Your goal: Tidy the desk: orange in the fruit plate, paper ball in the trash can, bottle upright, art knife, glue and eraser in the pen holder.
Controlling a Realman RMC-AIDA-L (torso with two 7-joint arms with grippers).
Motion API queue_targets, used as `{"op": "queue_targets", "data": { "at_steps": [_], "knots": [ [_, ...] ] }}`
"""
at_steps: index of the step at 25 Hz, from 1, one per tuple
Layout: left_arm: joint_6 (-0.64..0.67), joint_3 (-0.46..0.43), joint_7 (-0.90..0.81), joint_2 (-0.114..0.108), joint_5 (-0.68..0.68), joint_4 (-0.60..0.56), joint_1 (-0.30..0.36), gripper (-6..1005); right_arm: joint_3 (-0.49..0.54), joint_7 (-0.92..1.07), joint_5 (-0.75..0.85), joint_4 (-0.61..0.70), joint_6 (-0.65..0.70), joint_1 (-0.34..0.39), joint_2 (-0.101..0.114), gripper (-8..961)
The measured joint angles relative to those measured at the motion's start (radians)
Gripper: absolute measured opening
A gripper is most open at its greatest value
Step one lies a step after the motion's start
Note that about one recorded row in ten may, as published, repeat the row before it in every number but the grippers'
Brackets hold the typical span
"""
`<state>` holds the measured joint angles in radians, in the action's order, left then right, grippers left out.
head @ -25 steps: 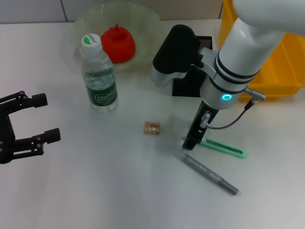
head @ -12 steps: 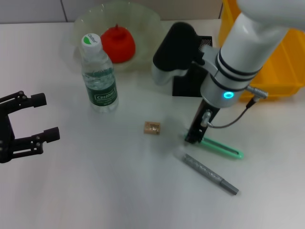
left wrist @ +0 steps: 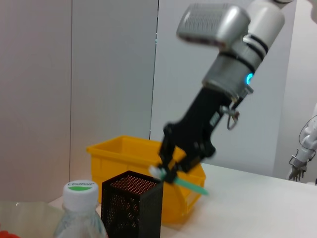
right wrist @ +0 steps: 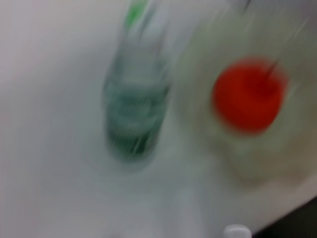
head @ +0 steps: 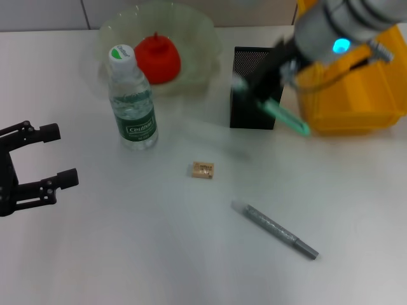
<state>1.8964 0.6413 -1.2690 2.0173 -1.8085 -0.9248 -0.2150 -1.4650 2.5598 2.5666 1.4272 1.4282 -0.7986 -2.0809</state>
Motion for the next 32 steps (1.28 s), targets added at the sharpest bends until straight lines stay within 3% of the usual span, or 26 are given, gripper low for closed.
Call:
{"op": "queue_targets", "data": {
  "at_steps": [4,5,13,23,32],
  "knots": [
    [0.000,0.000,0.000,0.000,0.000,0.000,-0.002,823,0.016,-0.040,-0.058,0.070,-0.087,0.063,-0.002,173],
    [0.000,-0.001,0.000,0.000,0.000,0.000,-0.002,823,0.019,-0.083,-0.111,0.090,-0.163,0.103,-0.002,173],
    [-0.002,-0.010,0.000,0.002,0.000,0.001,-0.003,823,0.011,-0.309,-0.287,0.023,-0.412,0.198,-0.003,182],
    [-0.002,-0.011,-0.009,0.005,0.000,0.012,-0.003,823,0.009,-0.479,-0.389,-0.160,-0.536,0.203,-0.002,199],
    [-0.002,-0.011,-0.010,0.005,0.000,0.014,-0.002,822,0.053,-0.484,-0.402,-0.190,-0.517,0.203,0.001,215]
  ]
}}
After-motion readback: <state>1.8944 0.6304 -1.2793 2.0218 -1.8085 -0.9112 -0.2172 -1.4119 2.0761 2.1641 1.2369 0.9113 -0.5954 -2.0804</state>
